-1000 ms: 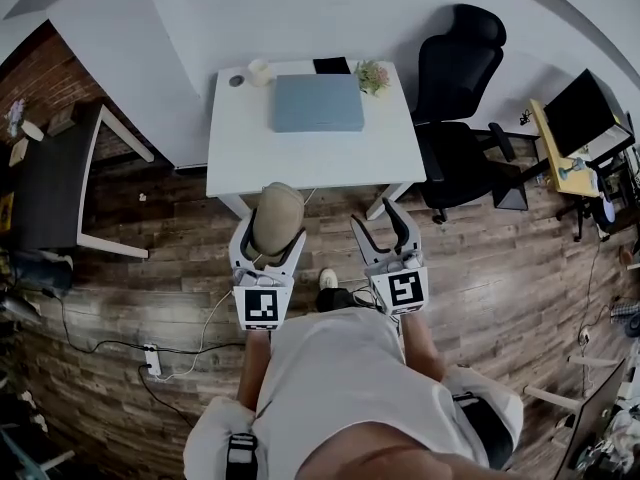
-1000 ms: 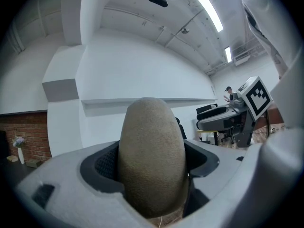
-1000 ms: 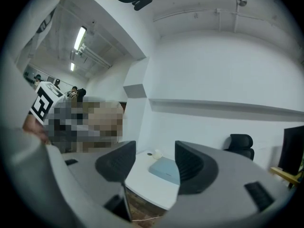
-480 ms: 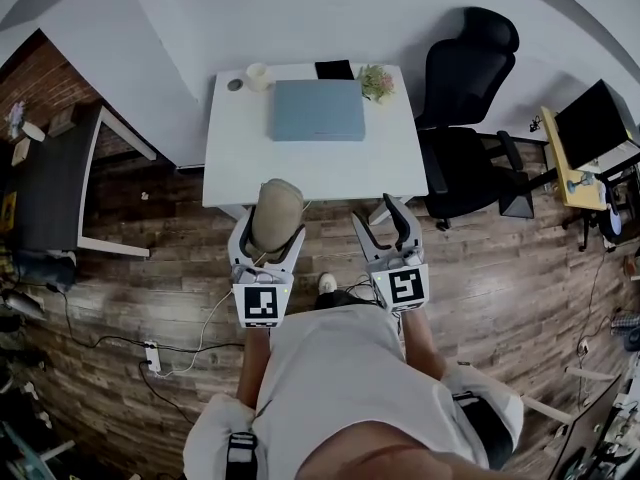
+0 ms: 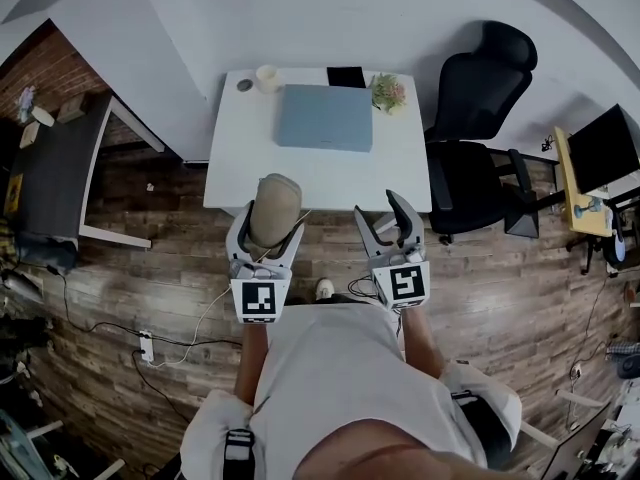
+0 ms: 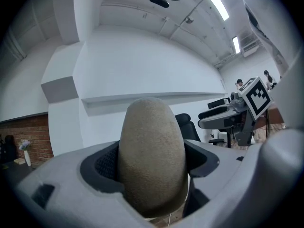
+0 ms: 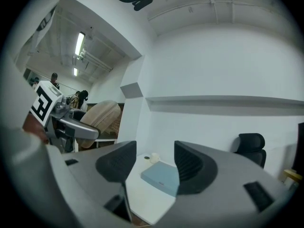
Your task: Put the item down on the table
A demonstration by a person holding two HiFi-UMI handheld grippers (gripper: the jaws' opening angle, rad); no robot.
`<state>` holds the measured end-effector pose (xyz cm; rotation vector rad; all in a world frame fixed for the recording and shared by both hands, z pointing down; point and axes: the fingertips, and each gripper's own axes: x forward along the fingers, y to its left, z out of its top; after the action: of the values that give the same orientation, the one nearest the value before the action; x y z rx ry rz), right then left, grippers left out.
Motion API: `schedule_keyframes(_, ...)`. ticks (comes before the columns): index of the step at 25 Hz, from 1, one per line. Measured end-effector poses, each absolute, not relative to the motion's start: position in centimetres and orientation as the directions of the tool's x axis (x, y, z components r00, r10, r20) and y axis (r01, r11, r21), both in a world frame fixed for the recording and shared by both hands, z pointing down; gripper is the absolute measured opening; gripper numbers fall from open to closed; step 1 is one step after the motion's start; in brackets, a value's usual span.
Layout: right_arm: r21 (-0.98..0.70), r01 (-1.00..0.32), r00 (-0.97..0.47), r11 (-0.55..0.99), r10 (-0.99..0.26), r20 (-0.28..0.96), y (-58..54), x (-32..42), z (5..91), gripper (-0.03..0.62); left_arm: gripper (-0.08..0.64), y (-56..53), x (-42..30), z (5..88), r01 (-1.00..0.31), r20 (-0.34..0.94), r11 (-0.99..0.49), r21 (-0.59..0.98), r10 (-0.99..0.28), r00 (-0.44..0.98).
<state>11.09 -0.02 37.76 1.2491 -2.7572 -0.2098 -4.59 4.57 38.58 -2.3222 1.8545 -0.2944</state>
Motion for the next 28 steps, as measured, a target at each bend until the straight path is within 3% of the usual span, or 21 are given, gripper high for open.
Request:
schedule_keyframes(12, 0.208, -0.730, -0.658, 0.651, -0.752, 0.041, -3.6, 9.9, 37.9, 0.250, 0.387, 1.2, -6.3, 38.0, -0.958, 0.029, -0.179, -0.223, -0.984, 0.177)
schedule_keyframes(28, 0.228, -0.782, -0.589, 0.580, -0.807, 0.036, -10.7, 7.5, 37.6, 0.251, 0.387, -7.2, -8.9, 38.2, -0.949, 0.027, -0.252, -0.190, -0.967, 0.252)
